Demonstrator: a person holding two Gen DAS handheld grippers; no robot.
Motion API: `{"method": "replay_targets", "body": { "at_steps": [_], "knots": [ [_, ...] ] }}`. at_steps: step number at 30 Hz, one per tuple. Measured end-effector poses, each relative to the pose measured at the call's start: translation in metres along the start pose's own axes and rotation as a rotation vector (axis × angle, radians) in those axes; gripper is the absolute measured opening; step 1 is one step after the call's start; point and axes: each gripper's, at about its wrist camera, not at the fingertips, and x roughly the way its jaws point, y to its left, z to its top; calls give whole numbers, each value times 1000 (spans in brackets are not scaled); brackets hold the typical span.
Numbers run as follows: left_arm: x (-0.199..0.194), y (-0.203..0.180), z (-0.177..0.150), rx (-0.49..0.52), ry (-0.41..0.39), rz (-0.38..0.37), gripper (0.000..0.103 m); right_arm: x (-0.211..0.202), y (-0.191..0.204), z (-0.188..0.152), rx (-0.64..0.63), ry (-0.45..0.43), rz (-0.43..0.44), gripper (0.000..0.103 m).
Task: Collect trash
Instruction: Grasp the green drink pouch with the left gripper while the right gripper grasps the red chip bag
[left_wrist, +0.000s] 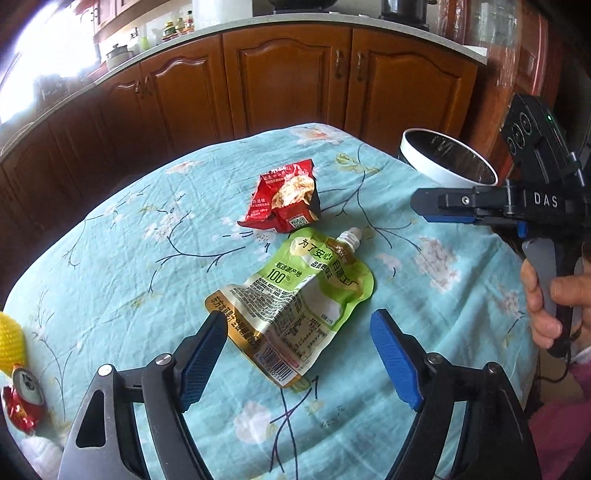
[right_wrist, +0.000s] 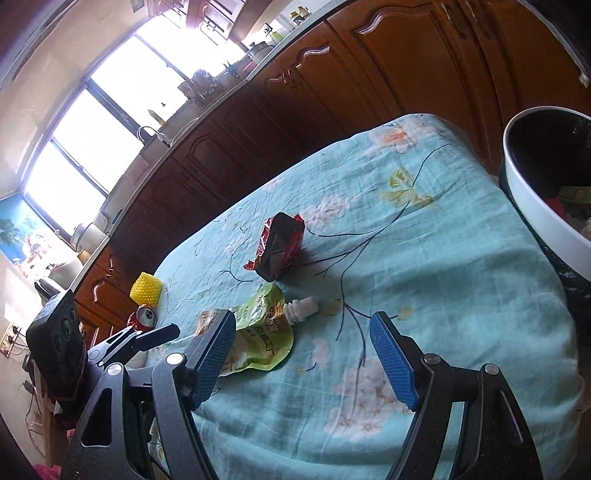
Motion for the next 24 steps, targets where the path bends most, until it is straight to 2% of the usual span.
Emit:
{"method": "replay_targets", "body": {
  "at_steps": [4, 11, 14, 16, 17, 18, 21, 24],
  "knots": [
    [19, 0, 0, 84, 57, 1, 81, 8, 2, 2, -2, 9, 2, 77],
    [48, -18, 4, 228, 93, 143, 81, 15, -6, 12, 26, 7, 1, 78],
    [58, -23, 6, 232, 91, 180, 80, 23, -9, 18, 44, 6, 3, 78],
    [63, -18, 7, 196, 78, 191, 61, 30, -9, 22, 49, 8, 0, 78],
    [63, -14, 8, 177, 74, 198, 46, 34, -9, 25, 53, 11, 0, 78],
    [62, -10, 8, 154, 71, 203, 37, 38, -9, 28, 56, 14, 6, 78],
    [54, 1, 3, 112, 44, 184, 34, 51, -6, 36, 65, 23, 21, 75],
    [43, 3, -7, 111, 18, 182, 29, 63, -5, 44, 90, 27, 45, 75]
  ]
}}
